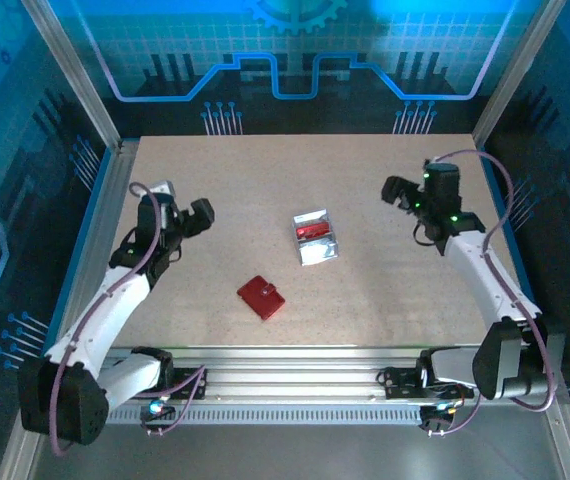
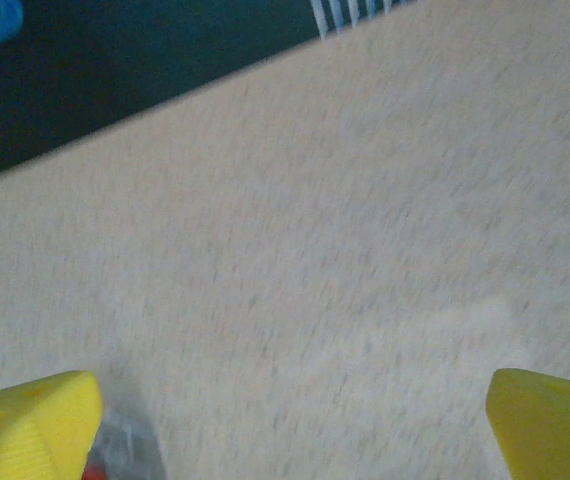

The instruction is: Put the credit cards into the card holder

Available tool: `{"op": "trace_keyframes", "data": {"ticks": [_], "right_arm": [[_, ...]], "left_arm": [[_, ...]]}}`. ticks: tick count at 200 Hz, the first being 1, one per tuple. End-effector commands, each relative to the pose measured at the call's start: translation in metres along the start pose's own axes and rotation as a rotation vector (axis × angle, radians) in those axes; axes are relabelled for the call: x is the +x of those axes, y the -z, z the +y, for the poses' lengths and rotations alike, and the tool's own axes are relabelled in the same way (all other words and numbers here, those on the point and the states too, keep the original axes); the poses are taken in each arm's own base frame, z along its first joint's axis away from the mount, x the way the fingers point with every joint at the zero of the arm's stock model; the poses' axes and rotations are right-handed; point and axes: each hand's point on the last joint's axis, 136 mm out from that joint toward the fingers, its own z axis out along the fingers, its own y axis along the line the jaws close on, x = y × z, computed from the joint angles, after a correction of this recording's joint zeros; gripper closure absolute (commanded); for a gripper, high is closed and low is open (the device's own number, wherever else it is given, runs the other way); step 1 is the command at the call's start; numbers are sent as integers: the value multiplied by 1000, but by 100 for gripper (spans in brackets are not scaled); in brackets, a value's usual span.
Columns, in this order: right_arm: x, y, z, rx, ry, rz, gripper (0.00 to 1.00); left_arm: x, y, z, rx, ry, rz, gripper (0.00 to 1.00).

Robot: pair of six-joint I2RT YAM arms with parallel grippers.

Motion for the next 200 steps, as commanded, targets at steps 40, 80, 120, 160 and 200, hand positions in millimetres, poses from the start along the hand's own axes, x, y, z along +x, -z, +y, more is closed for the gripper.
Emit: {"op": "trace_keyframes", "data": {"ticks": [40, 80, 120, 160, 200], "right_arm": [[85, 43, 97, -170, 352, 207, 20], [148, 55, 152, -324, 517, 342, 47], [211, 50, 189, -412, 648, 482, 60], [258, 49, 218, -497, 723, 583, 61], [295, 45, 243, -546, 793, 666, 58]], "left_arm": [[151, 20, -21, 189, 378, 576, 46], [187, 16, -34, 215, 401, 681, 59], [211, 5, -23, 162, 400, 740, 69], [224, 6, -15, 123, 376, 772, 73], [233, 4, -3, 76, 361, 778, 73]]}}
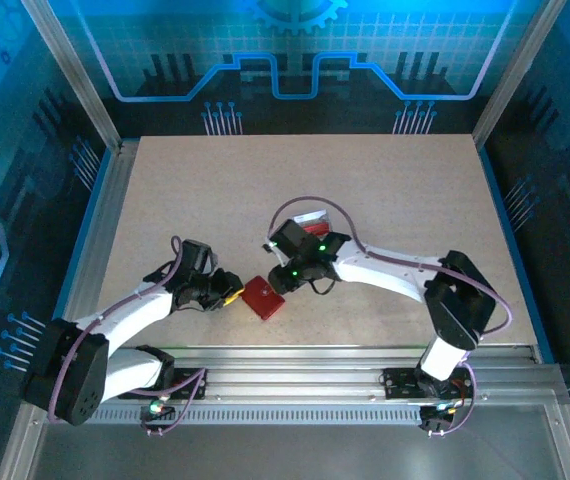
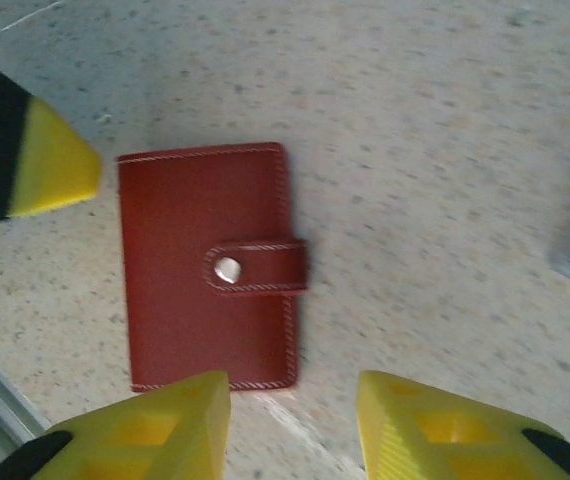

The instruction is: Put the credit cards into the card holder

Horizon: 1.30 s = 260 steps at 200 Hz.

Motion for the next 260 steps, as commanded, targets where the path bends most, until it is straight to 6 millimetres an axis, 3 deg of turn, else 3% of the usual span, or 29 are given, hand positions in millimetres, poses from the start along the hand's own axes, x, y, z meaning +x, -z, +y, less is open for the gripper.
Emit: {"op": "trace_keyframes", "data": {"ticks": [1, 25, 85, 128, 199, 231, 260], "right_arm": [[-4, -12, 24, -70, 54, 33, 58], [-2, -27, 30, -64, 85, 72, 55], [5, -52, 20, -5, 114, 130, 51], [7, -60, 27, -8, 140, 144, 51], [13, -76, 15, 119, 176, 181, 52], [23, -84, 5, 179, 167, 212, 60], [26, -83, 2, 192, 163, 214, 82]], "left_arm": [[9, -5, 16, -50, 5, 29, 73], [6, -10, 15, -53, -6, 24, 73], [-2, -21, 18, -115, -29, 20, 73], [-5, -25, 20, -153, -56, 10, 73], [-4, -25, 23, -175, -70, 4, 74], [-5, -24, 24, -185, -71, -4, 74], [-7, -23, 28, -207, -78, -15, 75]]}}
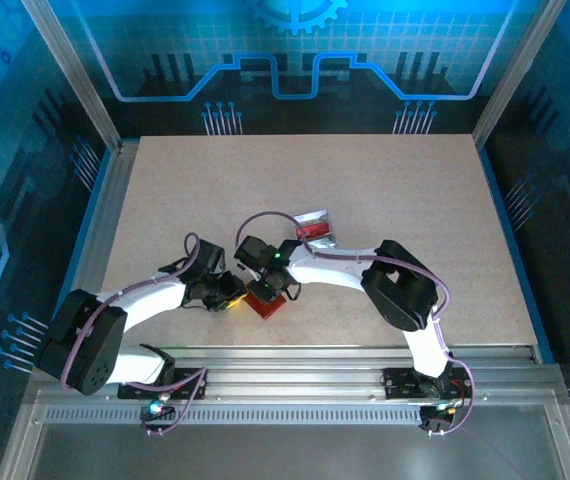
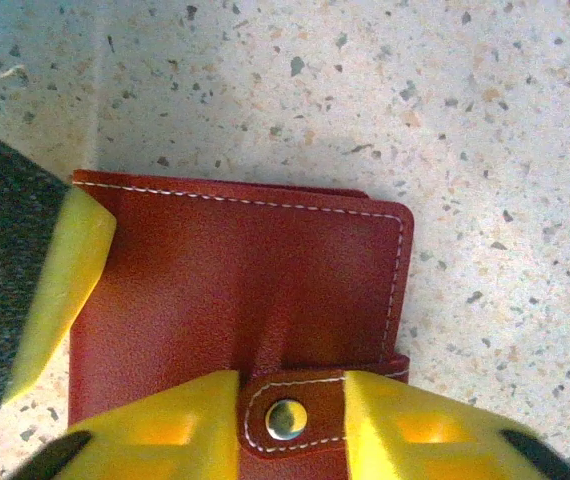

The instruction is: Put the credit cards into the card holder

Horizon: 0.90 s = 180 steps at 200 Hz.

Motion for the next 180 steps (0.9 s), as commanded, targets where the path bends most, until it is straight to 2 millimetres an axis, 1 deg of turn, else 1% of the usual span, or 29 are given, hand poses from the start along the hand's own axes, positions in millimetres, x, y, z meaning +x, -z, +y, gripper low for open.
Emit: {"op": "trace_keyframes", "data": {"ticks": [1, 15, 30, 49, 69, 93, 116, 142, 152, 159, 167, 180], "right_arm": [[19, -14, -4, 48, 4, 73, 83], [17, -9, -4, 45, 5, 67, 100], [16, 0, -3, 32, 2, 62, 100], [17, 11, -3, -11, -33, 68, 100], [22, 21, -5, -83, -95, 73, 100], [29, 33, -11, -161, -181, 59, 100], [38, 39, -21, -203, -259, 47, 100], [48, 36, -33, -241, -346, 36, 100], [52, 34, -39, -210, -359, 40, 100], [53, 33, -44, -183, -361, 43, 100], [53, 32, -47, -165, -369, 42, 100], [52, 29, -50, -155, -385, 42, 100]], "left_arm": [[-4, 0, 13, -80, -25, -27, 75], [-6, 0, 14, -92, -31, -32, 76], [-7, -1, 13, -100, -51, -32, 77], [-9, 0, 6, -110, -97, -39, 79], [-9, -2, -7, -118, -160, -33, 80], [-7, -7, -21, -132, -221, -29, 81], [-6, -14, -32, -134, -248, -25, 83], [-5, -21, -44, -140, -273, -25, 87], [-7, -19, -52, -123, -271, -34, 87], [-7, -15, -58, -104, -271, -40, 86], [-8, -9, -62, -92, -270, -54, 83], [-10, 5, -70, -77, -269, -81, 82]]}}
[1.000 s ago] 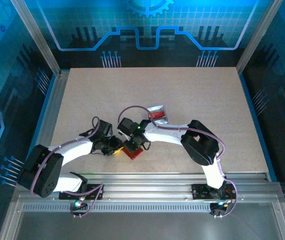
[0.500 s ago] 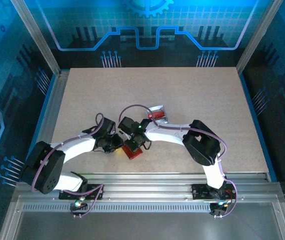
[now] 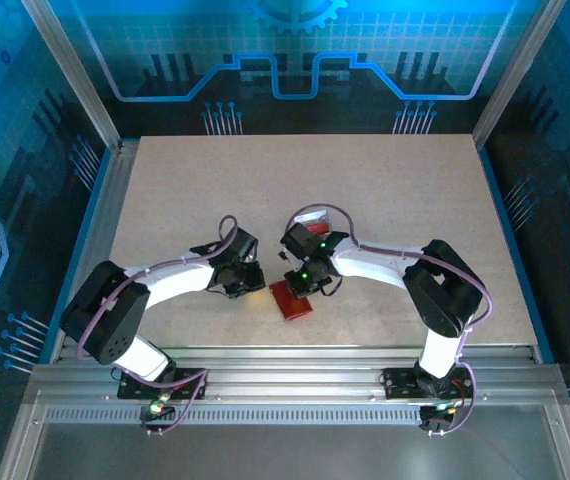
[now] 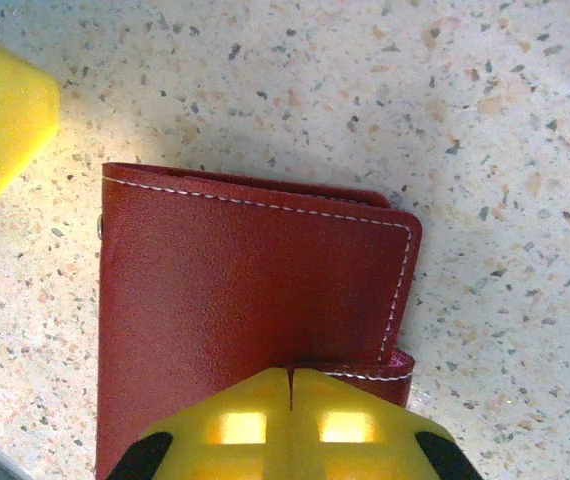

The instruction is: Put the credit cards into the card holder

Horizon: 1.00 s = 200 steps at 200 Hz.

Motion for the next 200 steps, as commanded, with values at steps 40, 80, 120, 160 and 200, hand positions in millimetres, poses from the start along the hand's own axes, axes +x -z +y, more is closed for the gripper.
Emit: {"op": "trace_keyframes", "data": {"ticks": [40, 80, 120, 160, 200], "right_arm": [[-10, -6, -4, -14, -115, -21, 100], [-9, -9, -8, -23, -151, -18, 100], [-10, -10, -11, -32, -172, -24, 100], [-14, 2, -8, -116, -182, -68, 100], [-8, 12, -16, -187, -231, -90, 100]], "left_arm": [[-9, 44, -44, 117, -6, -54, 90], [-1, 20, -65, 172, 7, 18, 100], [9, -12, -59, 157, 37, 70, 100], [21, -33, -7, -67, 43, 89, 100], [28, -37, 14, -131, 18, 91, 100]]}}
